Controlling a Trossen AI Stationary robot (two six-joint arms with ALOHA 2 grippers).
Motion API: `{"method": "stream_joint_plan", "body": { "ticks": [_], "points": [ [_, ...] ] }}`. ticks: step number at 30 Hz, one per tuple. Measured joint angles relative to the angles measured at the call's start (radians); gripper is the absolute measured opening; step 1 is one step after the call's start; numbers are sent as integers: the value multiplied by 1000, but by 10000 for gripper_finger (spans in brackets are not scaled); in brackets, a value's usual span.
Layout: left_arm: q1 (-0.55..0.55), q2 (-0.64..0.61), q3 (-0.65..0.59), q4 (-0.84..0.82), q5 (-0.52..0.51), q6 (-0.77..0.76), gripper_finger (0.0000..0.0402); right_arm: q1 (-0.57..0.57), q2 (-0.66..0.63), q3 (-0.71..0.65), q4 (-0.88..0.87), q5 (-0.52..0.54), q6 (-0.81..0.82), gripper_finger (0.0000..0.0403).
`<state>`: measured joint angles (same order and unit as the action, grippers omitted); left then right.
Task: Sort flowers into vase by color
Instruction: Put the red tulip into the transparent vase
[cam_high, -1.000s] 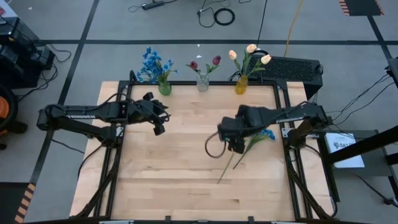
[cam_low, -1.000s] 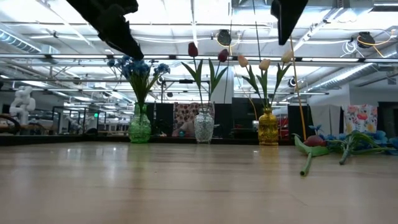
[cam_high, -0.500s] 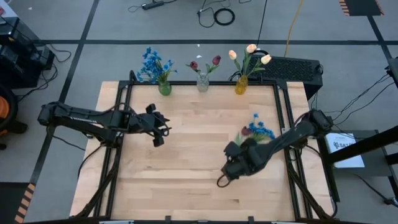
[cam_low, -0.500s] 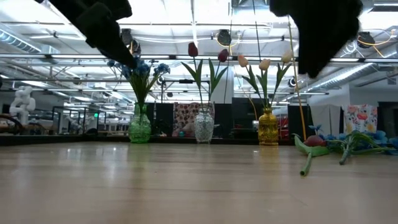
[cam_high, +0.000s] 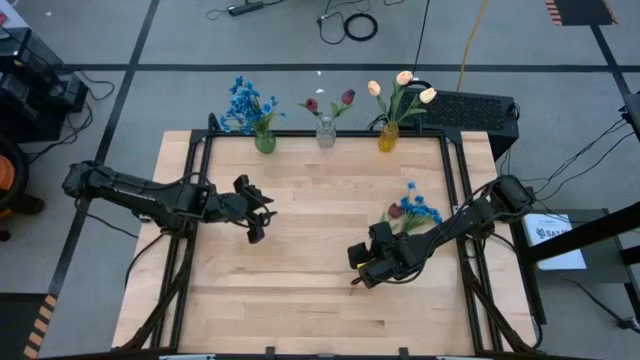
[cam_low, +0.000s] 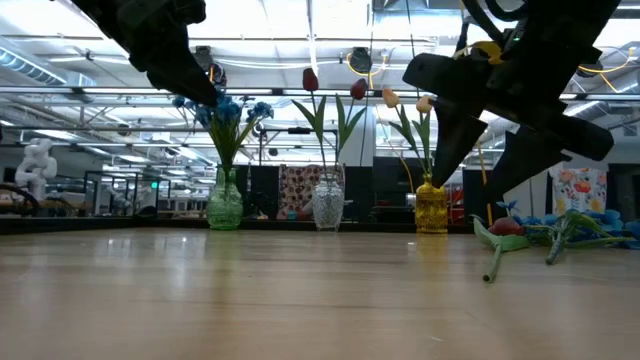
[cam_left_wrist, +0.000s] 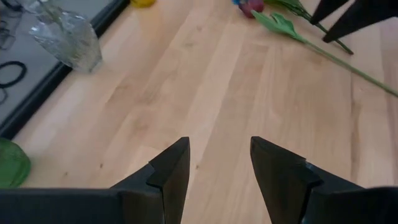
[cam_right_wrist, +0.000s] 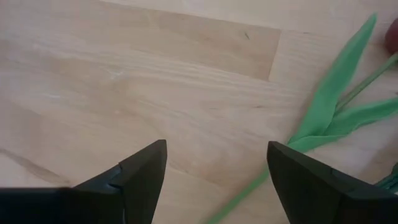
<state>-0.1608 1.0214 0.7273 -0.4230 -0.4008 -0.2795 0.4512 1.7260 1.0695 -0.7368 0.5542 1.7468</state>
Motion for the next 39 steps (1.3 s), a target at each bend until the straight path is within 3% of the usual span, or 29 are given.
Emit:
{"method": "stream_joint_plan", "body": {
  "ticks": [12,20,29,39],
  "points": [
    [-3,0,0,113,-50,122,176,-6,42,0,-73,-114,100,270],
    [-3,0,0,195,-70,191,176,-21,119,0,-89,-116,116,260],
    [-3,0,0,199,-70,191,176,-52,158,1,-87,-124,90,172],
    [-3,0,0,197,-70,188,176,-74,170,6,-59,-146,-79,87]
  ]
}}
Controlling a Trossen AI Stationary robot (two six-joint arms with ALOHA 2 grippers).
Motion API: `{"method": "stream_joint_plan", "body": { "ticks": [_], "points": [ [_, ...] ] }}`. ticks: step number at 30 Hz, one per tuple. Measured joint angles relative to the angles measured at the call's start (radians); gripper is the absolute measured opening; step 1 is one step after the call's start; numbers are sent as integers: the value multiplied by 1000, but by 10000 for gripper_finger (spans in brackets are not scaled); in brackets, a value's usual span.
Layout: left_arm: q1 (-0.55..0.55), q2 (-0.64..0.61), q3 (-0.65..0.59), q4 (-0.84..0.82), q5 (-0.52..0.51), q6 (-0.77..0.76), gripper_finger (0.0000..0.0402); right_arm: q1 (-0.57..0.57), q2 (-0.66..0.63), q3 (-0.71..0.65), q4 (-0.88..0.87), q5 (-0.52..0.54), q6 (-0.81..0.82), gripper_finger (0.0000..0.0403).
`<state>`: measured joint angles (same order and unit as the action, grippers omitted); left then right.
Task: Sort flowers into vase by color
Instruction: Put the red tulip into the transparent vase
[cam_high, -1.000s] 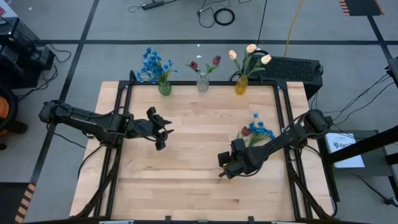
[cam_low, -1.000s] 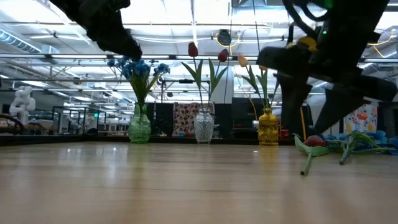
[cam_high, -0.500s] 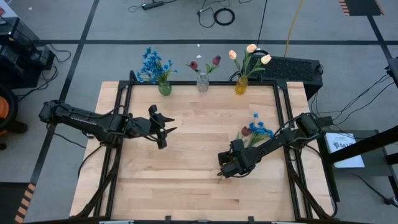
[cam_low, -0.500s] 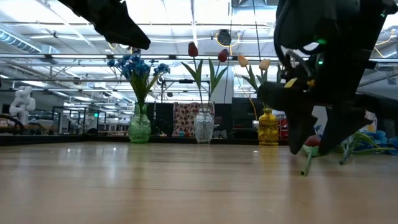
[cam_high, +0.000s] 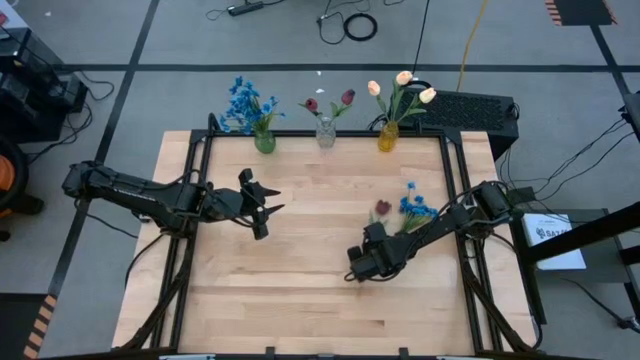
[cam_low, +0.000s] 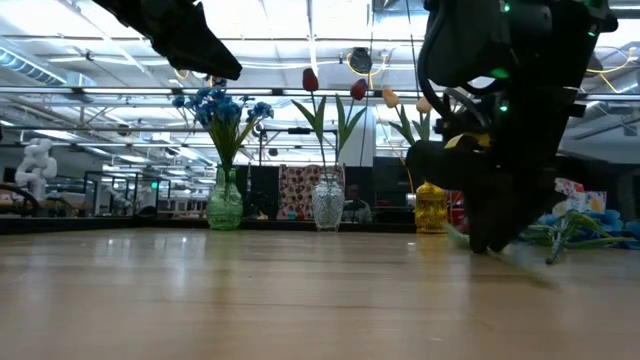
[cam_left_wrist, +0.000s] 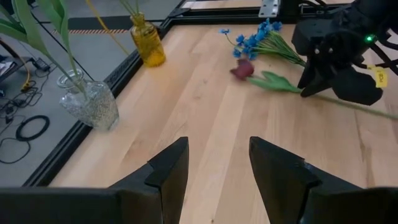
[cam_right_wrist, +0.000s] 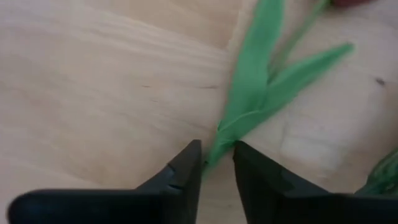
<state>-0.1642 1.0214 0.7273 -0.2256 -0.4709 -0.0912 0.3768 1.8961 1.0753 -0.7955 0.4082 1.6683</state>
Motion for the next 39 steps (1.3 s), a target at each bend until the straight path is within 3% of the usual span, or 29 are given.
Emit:
{"method": "stream_joint_plan", "body": {
  "ticks": [9,17,27,34,39],
  "points": [
    [0,0,0,0,0,-5,176,-7,7,46,-4,-17,-299,44],
    [0,0,0,0,1,-6,176,-24,7,74,3,-33,-410,8],
    [-2,-10,0,-11,3,-15,176,-36,7,242,-12,-20,-630,2],
    [-75,-114,23,36,6,-1,176,-38,-3,477,-189,178,-841,1],
    [-124,-214,23,47,-53,49,176,-50,-75,619,-312,326,-955,0]
  ]
}}
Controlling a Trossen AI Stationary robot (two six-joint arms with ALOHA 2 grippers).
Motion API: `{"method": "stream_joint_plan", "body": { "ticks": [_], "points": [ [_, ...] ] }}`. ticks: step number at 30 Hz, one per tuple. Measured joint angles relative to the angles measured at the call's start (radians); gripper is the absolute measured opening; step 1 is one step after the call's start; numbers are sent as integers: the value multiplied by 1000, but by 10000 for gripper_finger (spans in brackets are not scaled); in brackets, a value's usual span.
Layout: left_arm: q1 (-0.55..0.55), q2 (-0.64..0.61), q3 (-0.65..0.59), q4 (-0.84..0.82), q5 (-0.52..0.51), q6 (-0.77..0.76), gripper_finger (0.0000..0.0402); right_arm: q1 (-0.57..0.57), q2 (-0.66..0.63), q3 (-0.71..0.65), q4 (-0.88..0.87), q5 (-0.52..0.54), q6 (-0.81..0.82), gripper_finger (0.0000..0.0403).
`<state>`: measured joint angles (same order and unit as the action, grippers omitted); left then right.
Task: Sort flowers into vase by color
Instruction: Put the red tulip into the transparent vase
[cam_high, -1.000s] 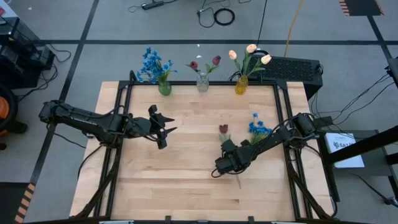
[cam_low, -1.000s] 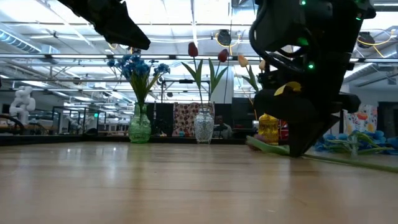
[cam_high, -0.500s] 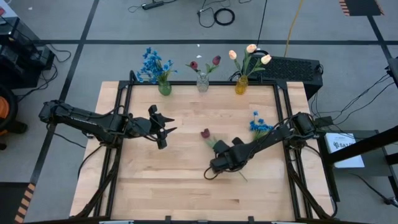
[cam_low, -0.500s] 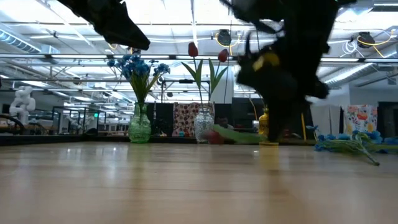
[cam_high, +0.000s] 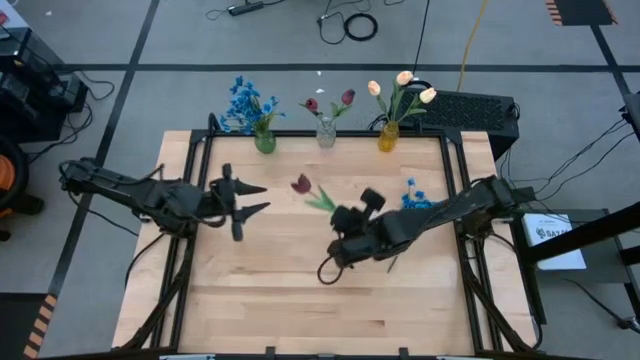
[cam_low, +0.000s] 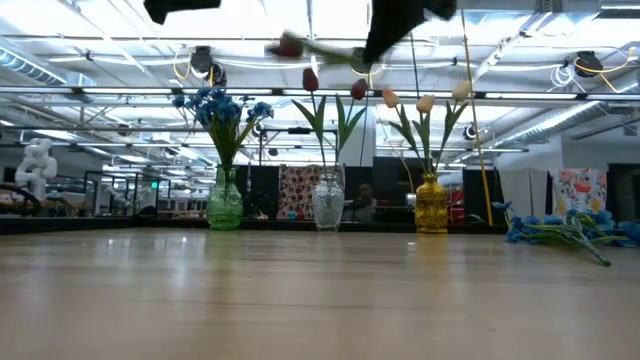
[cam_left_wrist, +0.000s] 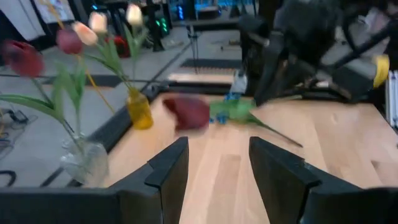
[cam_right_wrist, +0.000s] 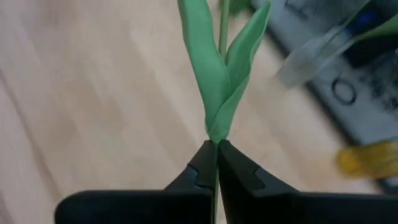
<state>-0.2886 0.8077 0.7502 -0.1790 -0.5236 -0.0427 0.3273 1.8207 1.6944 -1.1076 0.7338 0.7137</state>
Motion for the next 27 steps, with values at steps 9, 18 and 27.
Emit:
{"method": "stream_joint_plan", "body": {
  "ticks": [9,18,27],
  "points": [
    [-7,-13,-3,123,-58,38,176,-6,-211,16,169,175,-286,0],
    [-6,148,-4,424,-45,112,176,-63,-320,-1,487,93,-684,0],
    [6,277,-4,563,-37,194,176,-81,-452,-49,502,17,-744,0]
  ]
}}
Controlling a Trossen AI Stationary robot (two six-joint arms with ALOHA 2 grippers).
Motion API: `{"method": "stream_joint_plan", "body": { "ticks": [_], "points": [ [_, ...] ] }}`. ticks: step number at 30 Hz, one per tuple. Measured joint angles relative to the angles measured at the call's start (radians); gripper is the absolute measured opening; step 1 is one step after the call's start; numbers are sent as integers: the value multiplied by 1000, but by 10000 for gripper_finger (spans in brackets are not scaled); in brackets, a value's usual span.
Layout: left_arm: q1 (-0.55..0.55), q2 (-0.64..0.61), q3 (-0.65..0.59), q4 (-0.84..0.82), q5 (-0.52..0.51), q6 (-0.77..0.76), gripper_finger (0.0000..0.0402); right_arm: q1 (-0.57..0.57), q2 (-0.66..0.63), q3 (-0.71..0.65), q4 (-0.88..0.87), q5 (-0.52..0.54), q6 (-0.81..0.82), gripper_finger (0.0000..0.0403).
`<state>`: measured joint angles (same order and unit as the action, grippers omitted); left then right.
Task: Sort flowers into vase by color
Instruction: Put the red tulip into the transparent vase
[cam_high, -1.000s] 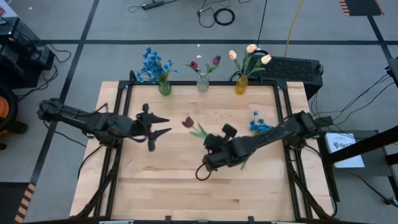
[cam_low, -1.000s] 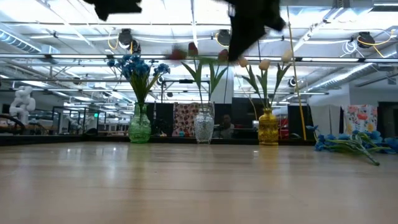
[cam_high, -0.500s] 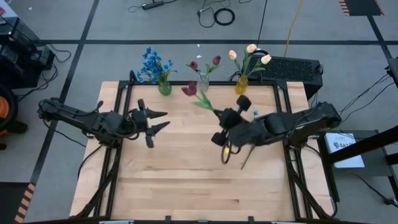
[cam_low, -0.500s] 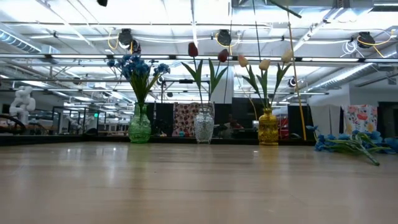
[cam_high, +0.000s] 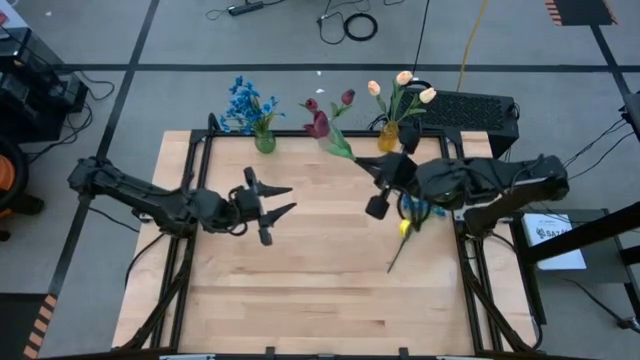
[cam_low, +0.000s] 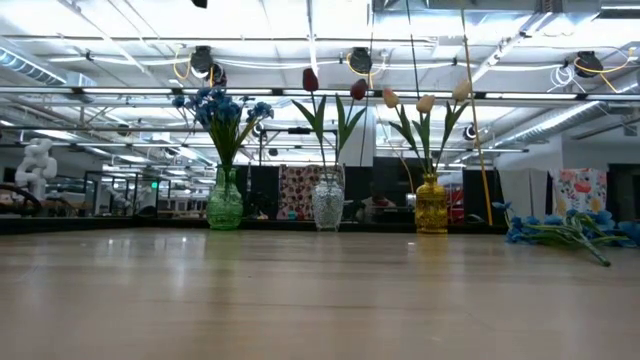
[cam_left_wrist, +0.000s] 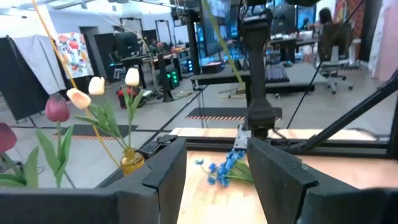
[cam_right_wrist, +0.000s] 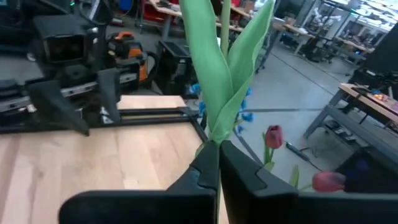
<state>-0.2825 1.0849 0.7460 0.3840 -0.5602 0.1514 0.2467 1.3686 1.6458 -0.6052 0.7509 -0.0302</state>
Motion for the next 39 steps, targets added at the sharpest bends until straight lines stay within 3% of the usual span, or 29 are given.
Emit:
{"method": "stream_joint_plan", "body": {
  "ticks": [5,11,17,24,28,35,39],
  "points": [
    [38,7,0,-2,0,13,176,-13,-126,-272,295,-68,-56,0],
    [62,7,0,-83,0,5,176,-73,-213,-675,1033,-236,-236,0],
    [96,7,0,-116,-79,12,176,-168,-152,-897,1635,-307,-345,0],
    [168,7,0,-160,-84,14,176,-313,16,-911,1905,-405,-432,0],
    [204,7,0,-181,-77,14,176,-401,117,-863,1993,-419,-488,0],
    [222,7,0,-241,-73,29,176,-515,327,-783,2166,-468,-450,0],
    [244,5,0,-228,-70,67,176,-543,425,-735,2166,-469,-459,0]
  ]
}}
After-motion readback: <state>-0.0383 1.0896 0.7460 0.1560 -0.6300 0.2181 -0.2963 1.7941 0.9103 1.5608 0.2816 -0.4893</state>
